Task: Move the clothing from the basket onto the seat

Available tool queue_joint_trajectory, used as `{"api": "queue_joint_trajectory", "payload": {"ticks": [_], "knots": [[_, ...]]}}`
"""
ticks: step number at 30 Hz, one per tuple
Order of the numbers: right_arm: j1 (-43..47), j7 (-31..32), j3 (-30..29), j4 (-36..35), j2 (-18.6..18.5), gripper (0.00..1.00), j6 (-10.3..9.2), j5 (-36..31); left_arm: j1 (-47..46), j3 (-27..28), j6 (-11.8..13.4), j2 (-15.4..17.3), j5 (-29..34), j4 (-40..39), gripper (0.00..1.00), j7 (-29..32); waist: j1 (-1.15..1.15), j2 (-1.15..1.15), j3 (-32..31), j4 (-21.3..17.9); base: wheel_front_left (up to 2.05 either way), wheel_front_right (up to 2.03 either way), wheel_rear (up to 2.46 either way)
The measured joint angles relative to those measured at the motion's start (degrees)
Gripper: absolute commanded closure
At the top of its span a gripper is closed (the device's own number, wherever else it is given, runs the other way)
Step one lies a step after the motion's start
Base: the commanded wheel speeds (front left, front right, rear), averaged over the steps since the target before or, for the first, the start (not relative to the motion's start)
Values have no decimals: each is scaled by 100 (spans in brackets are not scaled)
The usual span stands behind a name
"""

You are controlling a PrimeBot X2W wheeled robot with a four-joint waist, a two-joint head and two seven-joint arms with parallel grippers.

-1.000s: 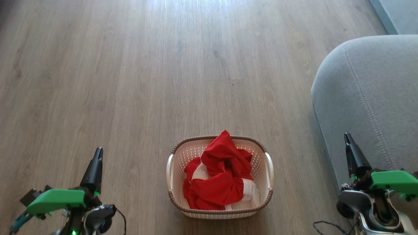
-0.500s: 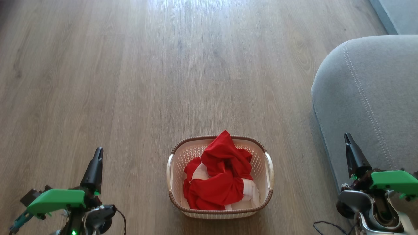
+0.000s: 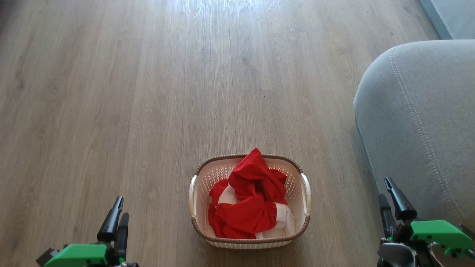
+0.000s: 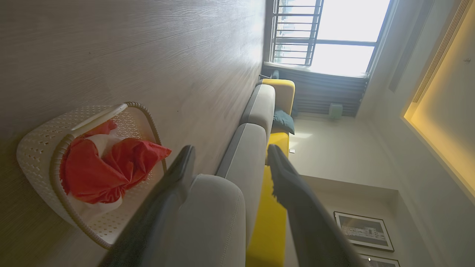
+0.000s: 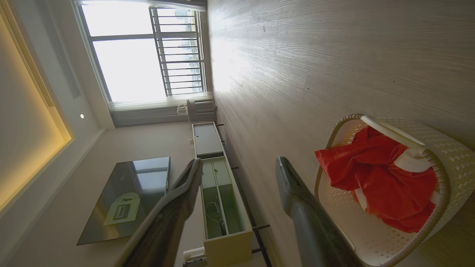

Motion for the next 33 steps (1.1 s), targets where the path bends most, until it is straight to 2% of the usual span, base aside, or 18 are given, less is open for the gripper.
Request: {"api": "queue_joint_trajectory", "payload": {"ticks": [12,19,33], "knots": [[-209,-197,245,-11,-60,0,1,-214,-167,-21,-1,7,352,-3,0,-187,0,0,11,-8,0,0,0],[-388,-330,449,31,-175,0,1,-474,-291,-18,-1,8,836,-3,0,-288,0,0,22,-13,0,0,0],[-694,-569,808,119,-330,0,1,-1472,-472,-113,-2,21,2119,-35,0,-533,0,0,46,-20,0,0,0]]}}
